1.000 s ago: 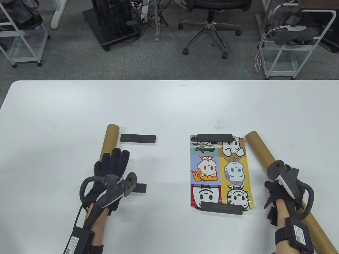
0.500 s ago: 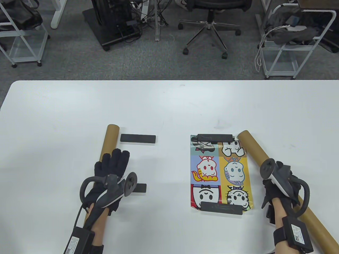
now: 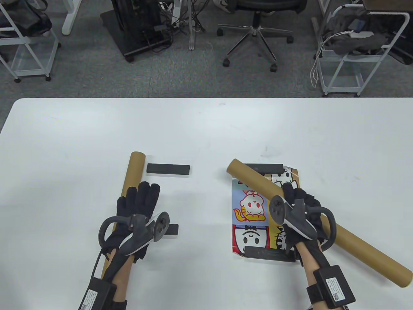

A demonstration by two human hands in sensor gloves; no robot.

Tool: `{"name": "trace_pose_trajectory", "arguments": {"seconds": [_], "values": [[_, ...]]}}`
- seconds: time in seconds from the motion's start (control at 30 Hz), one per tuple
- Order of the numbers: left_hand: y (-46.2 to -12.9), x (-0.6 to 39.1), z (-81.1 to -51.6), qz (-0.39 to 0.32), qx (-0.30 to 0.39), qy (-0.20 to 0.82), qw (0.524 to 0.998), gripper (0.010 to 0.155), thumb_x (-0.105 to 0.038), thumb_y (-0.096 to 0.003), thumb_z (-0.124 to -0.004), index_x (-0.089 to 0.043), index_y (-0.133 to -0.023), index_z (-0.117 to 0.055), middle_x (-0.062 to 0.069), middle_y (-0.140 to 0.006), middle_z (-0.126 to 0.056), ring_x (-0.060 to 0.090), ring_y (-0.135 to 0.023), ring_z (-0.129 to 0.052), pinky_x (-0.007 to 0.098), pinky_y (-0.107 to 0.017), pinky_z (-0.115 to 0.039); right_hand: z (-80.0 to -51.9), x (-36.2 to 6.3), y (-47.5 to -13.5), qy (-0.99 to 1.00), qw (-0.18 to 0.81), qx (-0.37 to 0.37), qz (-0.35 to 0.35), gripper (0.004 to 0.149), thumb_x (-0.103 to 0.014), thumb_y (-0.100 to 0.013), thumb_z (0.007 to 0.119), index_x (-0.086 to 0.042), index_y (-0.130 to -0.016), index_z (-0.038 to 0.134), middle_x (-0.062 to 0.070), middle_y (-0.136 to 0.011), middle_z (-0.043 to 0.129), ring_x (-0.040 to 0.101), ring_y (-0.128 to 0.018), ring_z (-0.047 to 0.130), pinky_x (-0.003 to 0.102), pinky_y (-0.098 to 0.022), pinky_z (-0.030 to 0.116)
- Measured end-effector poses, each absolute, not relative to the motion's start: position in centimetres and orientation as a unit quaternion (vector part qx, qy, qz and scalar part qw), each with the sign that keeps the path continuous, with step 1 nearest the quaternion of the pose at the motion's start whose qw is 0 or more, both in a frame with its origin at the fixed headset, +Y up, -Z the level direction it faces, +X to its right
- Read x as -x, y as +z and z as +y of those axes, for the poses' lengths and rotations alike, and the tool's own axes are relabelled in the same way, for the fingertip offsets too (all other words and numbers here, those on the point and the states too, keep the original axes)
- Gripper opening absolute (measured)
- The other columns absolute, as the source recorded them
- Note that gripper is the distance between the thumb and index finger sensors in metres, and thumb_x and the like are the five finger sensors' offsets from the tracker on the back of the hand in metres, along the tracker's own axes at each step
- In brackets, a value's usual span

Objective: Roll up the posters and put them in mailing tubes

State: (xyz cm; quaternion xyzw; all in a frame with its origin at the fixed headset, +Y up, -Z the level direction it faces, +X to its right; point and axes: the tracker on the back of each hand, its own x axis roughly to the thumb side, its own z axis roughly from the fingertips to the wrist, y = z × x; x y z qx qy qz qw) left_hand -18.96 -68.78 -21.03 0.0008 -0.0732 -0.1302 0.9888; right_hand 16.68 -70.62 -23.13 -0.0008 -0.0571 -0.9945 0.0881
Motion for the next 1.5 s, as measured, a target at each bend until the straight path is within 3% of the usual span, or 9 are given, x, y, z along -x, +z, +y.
{"name": "trace_pose_trajectory", "arguments": {"seconds": [0.23,0.37,0.5,0.67,0.83,1.1,1.27,1.5], "values": [[-21.0,18.8,-68.7,-0.082,0.004,-0.052,0.995,0.086,-0.056,-0.0474,-0.061,-0.022,-0.119,-0.029,0.01,-0.127,-0.047,0.041,-0.112,-0.069,0.058,-0.081,-0.064,-69.5,-11.8,-20.9,-0.991,0.088,0.096,-0.027,0.082,-0.035,-0.046,0.076,-0.008,-0.111,0.034,0.025,-0.109,0.059,0.05,-0.092,0.073,0.069,-0.068,0.062],[-21.0,18.7,-68.7,-0.082,0.008,0.083,0.993,0.083,-0.054,-0.048,-0.062,-0.021,-0.119,-0.035,0.01,-0.124,-0.054,0.038,-0.108,-0.075,0.056,-0.079,-0.067,-69.7,-10.3,-20.0,-0.986,0.1,0.132,-0.019,0.082,-0.036,-0.046,0.076,-0.008,-0.111,0.034,0.025,-0.109,0.059,0.05,-0.091,0.073,0.068,-0.068,0.063],[-21.4,18.7,-68.9,-0.062,0.027,0.225,0.972,0.076,-0.049,-0.0499,-0.065,-0.019,-0.117,-0.045,0.011,-0.119,-0.064,0.035,-0.103,-0.08,0.055,-0.078,-0.069,-69.5,-9.6,-19.2,-0.982,0.108,0.153,-0.007,0.082,-0.036,-0.045,0.076,-0.01,-0.111,0.035,0.024,-0.109,0.06,0.049,-0.092,0.073,0.068,-0.068,0.063],[-21.9,19.0,-69.4,-0.027,0.046,0.321,0.946,0.059,-0.042,-0.0524,-0.066,-0.021,-0.108,-0.064,0.007,-0.107,-0.079,0.031,-0.091,-0.09,0.055,-0.075,-0.072,-69.3,-8.8,-18.6,-0.979,0.115,0.17,0.012,0.082,-0.036,-0.045,0.077,-0.01,-0.111,0.036,0.023,-0.108,0.06,0.049,-0.092,0.074,0.068,-0.068,0.063],[-22.3,19.8,-69.8,0.005,0.055,0.342,0.938,0.046,-0.041,-0.0504,-0.071,-0.029,-0.094,-0.077,-0.001,-0.095,-0.087,0.024,-0.08,-0.094,0.053,-0.073,-0.075,-69.6,-8.8,-18.6,-0.977,0.127,0.171,0.022,0.082,-0.037,-0.044,0.077,-0.011,-0.111,0.036,0.023,-0.108,0.061,0.048,-0.091,0.075,0.067,-0.068,0.064],[-22.5,20.2,-70.3,0.0,0.086,0.392,0.916,0.044,-0.043,-0.0498,-0.072,-0.031,-0.092,-0.079,0.0,-0.092,-0.086,0.024,-0.076,-0.093,0.054,-0.073,-0.074,-69.5,-9.0,-18.6,-0.976,0.129,0.172,0.023,0.085,-0.04,-0.042,0.085,-0.016,-0.11,0.039,0.022,-0.103,0.063,0.045,-0.086,0.075,0.07,-0.068,0.063],[-22.3,20.2,-70.3,0.0,0.082,0.428,0.9,0.044,-0.044,-0.0493,-0.074,-0.033,-0.092,-0.078,-0.001,-0.096,-0.084,0.023,-0.079,-0.092,0.054,-0.074,-0.074,-69.4,-9.3,-18.8,-0.977,0.131,0.168,0.023,0.084,-0.037,-0.045,0.084,-0.016,-0.11,0.036,0.024,-0.109,0.063,0.047,-0.091,0.078,0.065,-0.066,0.069],[-22.4,20.5,-70.4,0.003,0.096,0.457,0.884,0.043,-0.041,-0.05,-0.074,-0.028,-0.09,-0.082,0.003,-0.091,-0.087,0.025,-0.074,-0.094,0.055,-0.072,-0.074,-69.5,-9.0,-18.5,-0.973,0.153,0.165,0.043,0.085,-0.029,-0.045,0.081,-0.011,-0.111,0.03,0.021,-0.11,0.06,0.049,-0.094,0.073,0.07,-0.069,0.061]]}}
